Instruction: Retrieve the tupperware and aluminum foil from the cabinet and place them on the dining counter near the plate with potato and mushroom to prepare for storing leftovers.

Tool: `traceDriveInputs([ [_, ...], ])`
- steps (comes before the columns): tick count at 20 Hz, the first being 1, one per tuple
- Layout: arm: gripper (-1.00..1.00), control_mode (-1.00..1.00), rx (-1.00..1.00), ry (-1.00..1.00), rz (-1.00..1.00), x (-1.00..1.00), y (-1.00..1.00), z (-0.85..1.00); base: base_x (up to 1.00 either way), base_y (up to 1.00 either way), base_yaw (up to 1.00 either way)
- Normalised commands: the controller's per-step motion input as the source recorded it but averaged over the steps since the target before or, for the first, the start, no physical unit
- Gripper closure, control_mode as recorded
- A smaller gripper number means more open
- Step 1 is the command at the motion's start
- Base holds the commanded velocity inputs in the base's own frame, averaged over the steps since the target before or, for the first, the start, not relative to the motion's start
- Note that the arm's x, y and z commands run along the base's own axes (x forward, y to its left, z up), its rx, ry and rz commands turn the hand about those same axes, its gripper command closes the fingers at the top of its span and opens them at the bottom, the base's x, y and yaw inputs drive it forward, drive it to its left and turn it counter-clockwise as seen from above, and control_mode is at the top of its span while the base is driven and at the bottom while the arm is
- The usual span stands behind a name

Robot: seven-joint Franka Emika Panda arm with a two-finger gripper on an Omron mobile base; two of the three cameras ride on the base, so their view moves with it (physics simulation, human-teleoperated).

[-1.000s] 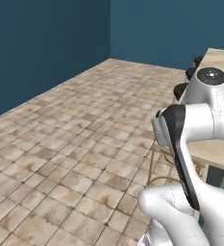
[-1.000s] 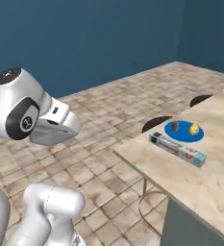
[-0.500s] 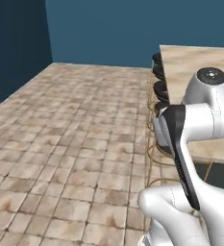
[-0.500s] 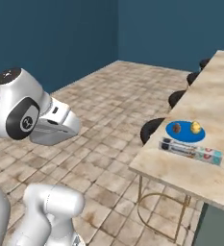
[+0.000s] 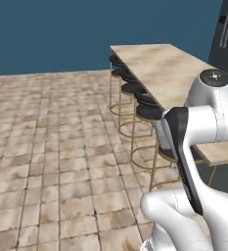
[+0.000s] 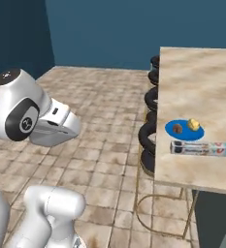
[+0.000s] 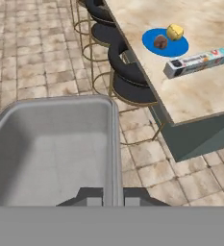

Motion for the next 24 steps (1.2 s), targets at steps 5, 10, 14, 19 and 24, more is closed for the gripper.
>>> traceDriveInputs([
  [5,1.0,1.0,0.0,0.0,0.0,0.0,0.0,0.0,0.68,0.78,-0.61],
  [10,1.0,1.0,0.0,0.0,0.0,0.0,0.0,0.0,0.69,0.71,-0.61],
  [14,1.0,1.0,0.0,0.0,0.0,0.0,0.0,0.0,0.7,0.7,-0.61],
  [19,1.0,1.0,0.0,0.0,0.0,0.0,0.0,0.0,0.71,0.68,-0.61],
  [24,1.0,1.0,0.0,0.0,0.0,0.0,0.0,0.0,0.71,0.66,-0.61],
])
